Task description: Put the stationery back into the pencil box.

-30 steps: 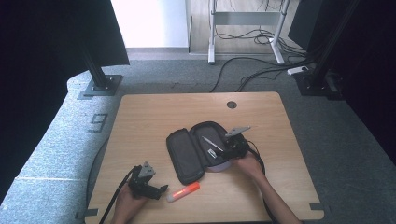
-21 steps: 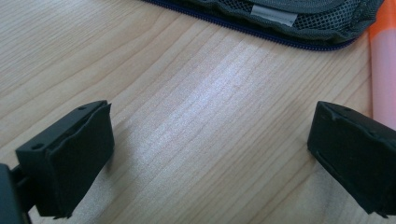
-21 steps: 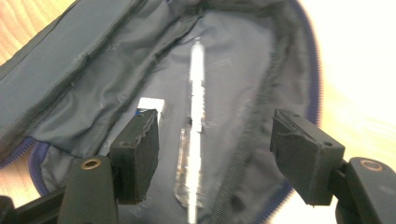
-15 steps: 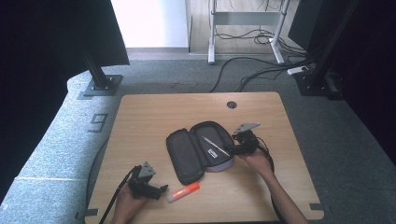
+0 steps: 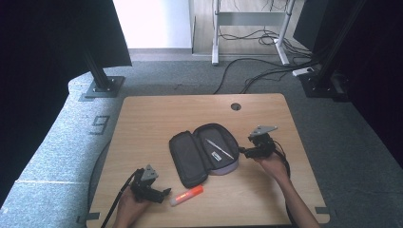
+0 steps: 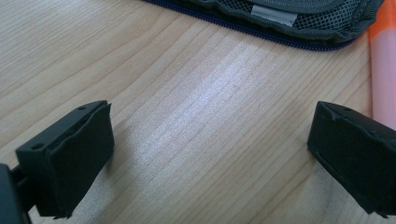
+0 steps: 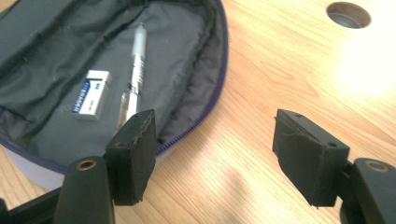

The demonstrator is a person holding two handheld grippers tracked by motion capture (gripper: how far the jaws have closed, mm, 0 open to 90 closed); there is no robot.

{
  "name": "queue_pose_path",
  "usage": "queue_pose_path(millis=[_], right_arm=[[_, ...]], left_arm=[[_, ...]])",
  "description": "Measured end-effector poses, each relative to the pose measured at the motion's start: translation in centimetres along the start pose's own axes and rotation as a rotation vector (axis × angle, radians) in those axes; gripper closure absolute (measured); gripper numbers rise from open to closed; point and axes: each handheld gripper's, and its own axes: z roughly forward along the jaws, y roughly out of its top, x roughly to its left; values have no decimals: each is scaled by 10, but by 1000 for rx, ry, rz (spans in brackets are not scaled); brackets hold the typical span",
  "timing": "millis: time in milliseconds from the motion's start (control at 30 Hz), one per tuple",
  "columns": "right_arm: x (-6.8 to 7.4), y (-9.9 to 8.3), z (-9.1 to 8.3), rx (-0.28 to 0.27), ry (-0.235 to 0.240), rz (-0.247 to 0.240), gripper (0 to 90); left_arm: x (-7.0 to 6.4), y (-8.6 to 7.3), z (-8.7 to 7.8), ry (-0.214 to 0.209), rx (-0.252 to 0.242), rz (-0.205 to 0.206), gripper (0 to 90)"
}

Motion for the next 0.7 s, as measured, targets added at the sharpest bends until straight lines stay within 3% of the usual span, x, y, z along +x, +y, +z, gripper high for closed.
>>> queue_pose_path(millis=[333, 700], right_arm=[[-5, -18, -6, 17, -35, 14, 250], [-4, -46, -4, 61, -82, 43, 136]], left_arm=[[0, 0, 0, 1, -1, 0, 3], [-1, 0, 0, 7, -2, -8, 3]])
